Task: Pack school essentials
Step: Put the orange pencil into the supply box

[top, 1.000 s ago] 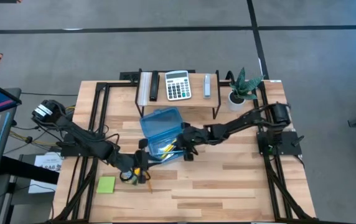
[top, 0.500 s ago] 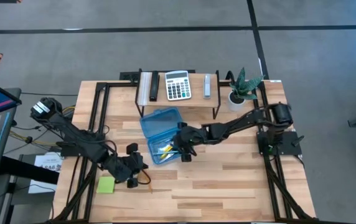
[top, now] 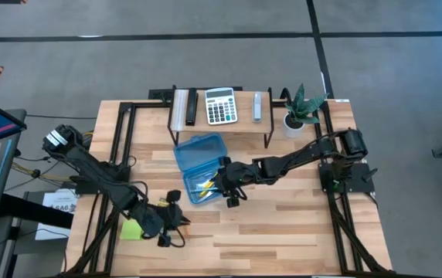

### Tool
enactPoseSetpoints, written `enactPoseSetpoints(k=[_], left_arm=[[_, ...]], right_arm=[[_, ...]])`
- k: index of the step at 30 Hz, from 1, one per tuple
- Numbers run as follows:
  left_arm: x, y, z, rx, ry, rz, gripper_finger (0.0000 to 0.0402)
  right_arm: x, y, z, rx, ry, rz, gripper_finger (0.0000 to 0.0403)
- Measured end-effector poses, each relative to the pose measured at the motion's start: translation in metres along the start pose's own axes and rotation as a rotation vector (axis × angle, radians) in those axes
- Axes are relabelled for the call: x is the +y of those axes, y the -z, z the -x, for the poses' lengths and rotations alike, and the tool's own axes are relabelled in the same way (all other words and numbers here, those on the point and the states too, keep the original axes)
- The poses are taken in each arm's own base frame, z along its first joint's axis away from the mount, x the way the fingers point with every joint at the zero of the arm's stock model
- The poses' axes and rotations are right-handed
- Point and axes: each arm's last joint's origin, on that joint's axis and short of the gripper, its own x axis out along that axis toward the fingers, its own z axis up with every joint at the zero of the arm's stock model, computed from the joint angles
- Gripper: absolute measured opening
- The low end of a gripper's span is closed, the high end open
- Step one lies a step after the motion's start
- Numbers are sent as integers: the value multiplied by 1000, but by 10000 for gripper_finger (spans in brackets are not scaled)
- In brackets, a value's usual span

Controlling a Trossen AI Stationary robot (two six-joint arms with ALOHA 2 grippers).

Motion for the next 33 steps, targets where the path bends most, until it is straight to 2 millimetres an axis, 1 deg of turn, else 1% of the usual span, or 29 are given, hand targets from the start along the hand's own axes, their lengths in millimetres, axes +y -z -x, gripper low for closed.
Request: enactPoseSetpoints(k=[3, 7, 11, 15, 19, 24, 30, 33], left_arm=[[-2, 5, -15, 23, 19, -24, 27], [-2, 12, -28, 63, 18, -22, 53], [-4, 12, -34, 67, 17, -41, 89], [-8, 4, -36, 63, 19, -105, 129], [-3, 3, -37, 116, 0, -134, 157], [5, 5, -39, 179, 17, -148, 166], [6, 6, -39, 193, 44, -195, 167], [5, 8, -38, 216, 47, -207, 167]], right_arm=[[-2, 0, 0, -8, 7, -1, 192], [-5, 0, 0, -7, 13, -5, 193], [-5, 0, 0, -6, 13, 9, 189], [-5, 0, 0, -9, 13, 18, 185], [-4, 0, 0, -3, 11, 14, 185], [-1, 0, 0, 3, 6, 7, 182], [2, 0, 0, 1, -1, -6, 180], [0, -4, 7, 0, 1, -7, 180]])
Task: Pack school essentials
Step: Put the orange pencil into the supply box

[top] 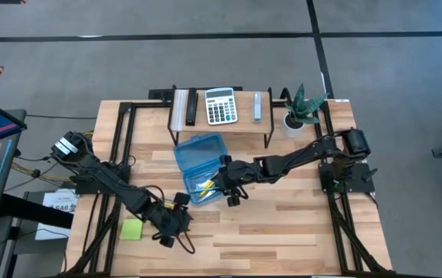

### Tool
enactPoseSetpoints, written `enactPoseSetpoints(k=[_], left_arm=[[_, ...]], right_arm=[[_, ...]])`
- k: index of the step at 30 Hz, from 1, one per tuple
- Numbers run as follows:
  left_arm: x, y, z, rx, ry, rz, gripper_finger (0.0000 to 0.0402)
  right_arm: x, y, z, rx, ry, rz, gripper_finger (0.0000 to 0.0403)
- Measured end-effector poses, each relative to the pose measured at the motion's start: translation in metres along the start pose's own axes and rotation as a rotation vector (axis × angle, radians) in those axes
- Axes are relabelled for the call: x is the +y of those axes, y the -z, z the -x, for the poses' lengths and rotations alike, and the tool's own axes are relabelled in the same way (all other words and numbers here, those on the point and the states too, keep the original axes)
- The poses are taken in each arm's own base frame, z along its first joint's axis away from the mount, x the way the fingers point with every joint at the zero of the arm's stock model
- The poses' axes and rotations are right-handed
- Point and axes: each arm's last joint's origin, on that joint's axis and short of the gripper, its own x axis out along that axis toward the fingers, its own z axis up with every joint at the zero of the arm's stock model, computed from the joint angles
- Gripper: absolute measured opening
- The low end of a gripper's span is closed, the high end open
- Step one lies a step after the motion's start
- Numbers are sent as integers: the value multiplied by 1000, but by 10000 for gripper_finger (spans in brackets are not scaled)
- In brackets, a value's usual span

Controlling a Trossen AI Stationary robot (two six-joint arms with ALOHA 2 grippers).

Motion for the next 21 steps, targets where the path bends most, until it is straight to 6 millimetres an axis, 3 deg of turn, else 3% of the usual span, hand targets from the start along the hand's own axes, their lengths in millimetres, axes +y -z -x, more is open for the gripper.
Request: enactPoseSetpoints(k=[10, 21], left_arm=[[1, 3, -1, 44, 45, -113, 167], [-16, -4, -41, 148, 168, -218, 167]], right_arm=[[-2, -20, 31, -38, 0, 1, 173], [1, -17, 29, -19, -10, 6, 170]])
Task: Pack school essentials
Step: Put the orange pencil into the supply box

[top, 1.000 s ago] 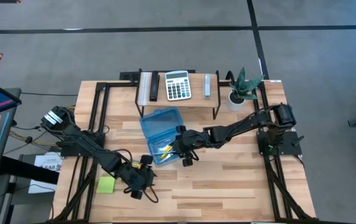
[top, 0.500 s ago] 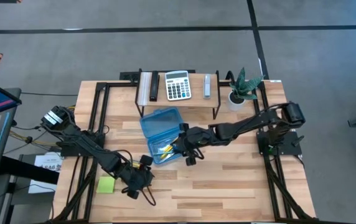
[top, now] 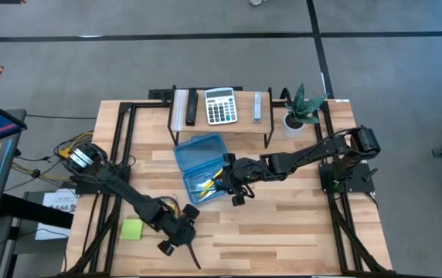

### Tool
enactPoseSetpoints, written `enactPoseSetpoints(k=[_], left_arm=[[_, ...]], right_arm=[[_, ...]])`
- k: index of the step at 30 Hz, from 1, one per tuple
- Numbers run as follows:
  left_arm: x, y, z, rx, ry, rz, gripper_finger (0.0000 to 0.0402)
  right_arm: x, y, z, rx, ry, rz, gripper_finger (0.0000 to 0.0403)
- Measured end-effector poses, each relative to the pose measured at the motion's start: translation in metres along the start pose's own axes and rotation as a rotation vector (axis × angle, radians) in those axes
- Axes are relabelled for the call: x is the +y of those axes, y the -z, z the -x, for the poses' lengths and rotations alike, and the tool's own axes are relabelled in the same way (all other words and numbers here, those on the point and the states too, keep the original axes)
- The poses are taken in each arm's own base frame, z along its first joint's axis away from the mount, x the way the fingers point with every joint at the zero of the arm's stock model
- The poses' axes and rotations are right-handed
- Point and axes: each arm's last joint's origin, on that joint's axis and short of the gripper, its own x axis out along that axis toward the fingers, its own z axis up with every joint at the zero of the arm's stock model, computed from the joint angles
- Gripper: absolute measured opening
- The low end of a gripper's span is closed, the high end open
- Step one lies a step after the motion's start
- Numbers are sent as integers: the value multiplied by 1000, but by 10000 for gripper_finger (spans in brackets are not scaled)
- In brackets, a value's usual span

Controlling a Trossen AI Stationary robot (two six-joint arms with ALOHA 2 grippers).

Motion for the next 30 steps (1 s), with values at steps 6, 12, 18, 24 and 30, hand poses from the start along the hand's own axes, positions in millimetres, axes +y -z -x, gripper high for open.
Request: enactPoseSetpoints(k=[6, 12, 18, 24, 30], left_arm=[[0, -5, -14, 111, 47, -30, 167], [1, -3, -15, 136, 64, -35, 167], [1, -1, -15, 161, 76, -29, 167], [1, 1, -15, 181, 86, -28, 167], [0, 3, -15, 194, 86, -33, 155]], right_arm=[[0, 0, 0, 1, 0, 0, 169], [0, 0, 0, 6, -1, 0, 169], [0, 1, 0, 11, -2, 0, 167], [0, 1, 0, 13, -2, 0, 167], [0, 1, 0, 13, -2, 0, 164]])
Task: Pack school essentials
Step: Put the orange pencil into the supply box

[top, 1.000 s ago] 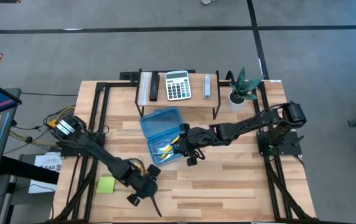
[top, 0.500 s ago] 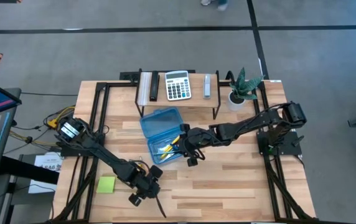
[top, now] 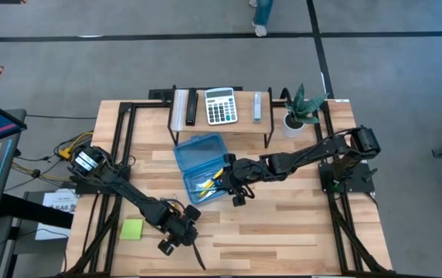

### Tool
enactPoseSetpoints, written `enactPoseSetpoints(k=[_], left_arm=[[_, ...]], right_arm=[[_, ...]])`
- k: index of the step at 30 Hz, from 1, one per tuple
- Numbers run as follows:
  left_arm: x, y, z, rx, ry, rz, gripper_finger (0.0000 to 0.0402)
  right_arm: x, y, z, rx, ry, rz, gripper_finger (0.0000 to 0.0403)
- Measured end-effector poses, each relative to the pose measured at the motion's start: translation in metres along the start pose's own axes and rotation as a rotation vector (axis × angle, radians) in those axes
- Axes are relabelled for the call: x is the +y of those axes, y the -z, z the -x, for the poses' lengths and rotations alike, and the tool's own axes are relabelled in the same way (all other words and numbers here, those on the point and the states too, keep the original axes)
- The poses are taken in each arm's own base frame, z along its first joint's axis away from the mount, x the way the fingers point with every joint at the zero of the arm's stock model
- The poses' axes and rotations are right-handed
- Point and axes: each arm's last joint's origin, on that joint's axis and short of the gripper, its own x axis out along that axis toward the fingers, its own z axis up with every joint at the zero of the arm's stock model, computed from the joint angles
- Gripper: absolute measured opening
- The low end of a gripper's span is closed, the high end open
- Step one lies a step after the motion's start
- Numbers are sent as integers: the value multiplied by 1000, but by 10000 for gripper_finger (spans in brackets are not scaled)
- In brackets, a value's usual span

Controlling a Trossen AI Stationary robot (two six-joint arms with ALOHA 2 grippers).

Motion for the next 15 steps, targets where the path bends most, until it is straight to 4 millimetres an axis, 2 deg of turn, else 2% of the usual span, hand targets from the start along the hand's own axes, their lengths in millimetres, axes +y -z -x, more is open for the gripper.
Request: enactPoseSetpoints(k=[4, 11, 15], left_arm=[[1, 0, 0, 4, -1, -18, 115], [5, 0, 0, -7, 3, -72, 16], [6, 0, 0, -11, -10, -92, 7]], right_arm=[[0, 0, 0, 0, 0, 0, 164], [0, 0, 0, 1, 0, 0, 160], [0, 0, 0, 1, 0, 0, 160]])
